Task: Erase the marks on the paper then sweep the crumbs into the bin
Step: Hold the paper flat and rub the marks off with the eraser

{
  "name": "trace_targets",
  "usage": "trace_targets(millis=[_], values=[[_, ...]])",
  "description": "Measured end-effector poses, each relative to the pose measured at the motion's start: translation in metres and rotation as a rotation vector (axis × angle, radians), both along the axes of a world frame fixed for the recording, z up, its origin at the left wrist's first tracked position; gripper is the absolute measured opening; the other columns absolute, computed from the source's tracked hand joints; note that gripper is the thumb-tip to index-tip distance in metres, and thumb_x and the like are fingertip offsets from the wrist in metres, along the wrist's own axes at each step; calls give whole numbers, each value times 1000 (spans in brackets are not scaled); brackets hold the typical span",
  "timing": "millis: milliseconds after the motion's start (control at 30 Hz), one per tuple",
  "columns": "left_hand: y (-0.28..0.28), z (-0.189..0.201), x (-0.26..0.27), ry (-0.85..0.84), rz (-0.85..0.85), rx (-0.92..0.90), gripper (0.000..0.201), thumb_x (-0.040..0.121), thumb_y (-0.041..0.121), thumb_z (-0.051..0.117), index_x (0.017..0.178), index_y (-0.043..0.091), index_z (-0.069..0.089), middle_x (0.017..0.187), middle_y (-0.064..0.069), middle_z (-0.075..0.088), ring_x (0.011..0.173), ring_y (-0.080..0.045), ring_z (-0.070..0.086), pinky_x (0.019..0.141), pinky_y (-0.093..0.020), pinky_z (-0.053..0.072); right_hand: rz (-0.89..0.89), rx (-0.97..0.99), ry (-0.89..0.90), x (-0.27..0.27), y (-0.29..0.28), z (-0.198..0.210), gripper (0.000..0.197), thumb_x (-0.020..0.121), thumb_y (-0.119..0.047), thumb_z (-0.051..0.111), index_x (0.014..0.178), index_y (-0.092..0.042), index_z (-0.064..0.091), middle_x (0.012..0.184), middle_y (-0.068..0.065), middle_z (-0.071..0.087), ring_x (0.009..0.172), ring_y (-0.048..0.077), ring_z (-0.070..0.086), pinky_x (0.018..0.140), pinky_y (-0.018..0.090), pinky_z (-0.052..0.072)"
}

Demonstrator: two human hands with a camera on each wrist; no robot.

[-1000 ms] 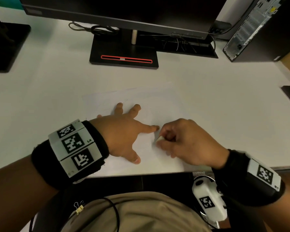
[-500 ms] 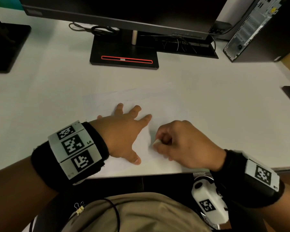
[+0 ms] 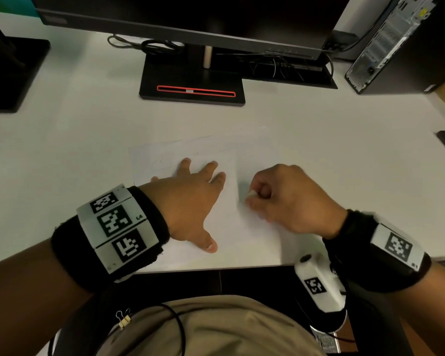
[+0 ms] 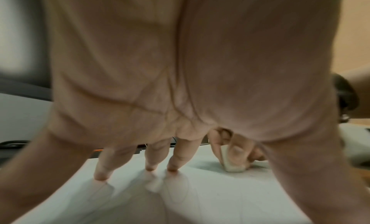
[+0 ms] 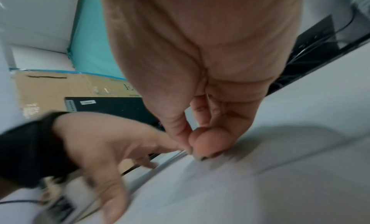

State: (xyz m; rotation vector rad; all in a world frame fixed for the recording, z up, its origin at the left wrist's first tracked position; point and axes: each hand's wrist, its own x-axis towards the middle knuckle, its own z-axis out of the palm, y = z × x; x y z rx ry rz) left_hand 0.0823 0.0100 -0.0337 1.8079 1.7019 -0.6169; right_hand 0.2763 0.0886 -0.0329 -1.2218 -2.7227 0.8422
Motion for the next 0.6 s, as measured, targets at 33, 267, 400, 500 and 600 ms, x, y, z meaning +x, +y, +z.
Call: trace_targets(millis=[33, 267, 400, 500, 600], values=[[0, -1, 0, -1, 2, 1, 133, 73, 70, 74, 158, 26, -19, 162, 10, -31, 151, -37, -22, 113, -65, 31, 54, -18, -14, -2, -8, -1, 18, 89, -23, 66, 75, -12, 68, 64, 4, 70, 60, 16, 64, 62, 30, 53], [1, -1, 0, -5, 1, -3, 132, 73, 70, 74, 157, 27, -19, 162, 9, -32, 150, -38, -22, 113, -63, 32, -50, 16, -12, 0, 13, 1, 19, 89, -24, 66, 72, -15, 67, 62, 0, 71, 55, 10, 62, 58, 23, 49], [1, -2, 0, -5, 6, -4, 132, 73, 70, 74, 158, 27, -18, 162, 10, -31, 151, -38, -22, 113, -64, 32, 90, -67, -41, -6, -10, -2, 19, 90, -23, 67, 74, -11, 67, 65, 6, 70, 60, 18, 65, 60, 28, 53], [1, -1, 0, -3, 1, -8, 132, 73, 70, 73, 158, 27, -18, 162, 9, -31, 151, -38, -22, 113, -65, 32, 4, -26, -33, -5, 10, -1, 19, 89, -22, 67, 73, -12, 68, 63, 3, 71, 57, 13, 64, 58, 26, 51], [0, 0, 1, 2, 3, -3, 132, 73, 70, 73, 158, 27, -18, 163, 10, -31, 151, -38, -22, 112, -65, 32, -48, 17, -8, -6, 18, 1, 18, 88, -22, 66, 73, -14, 68, 63, 1, 71, 57, 12, 65, 61, 26, 52]])
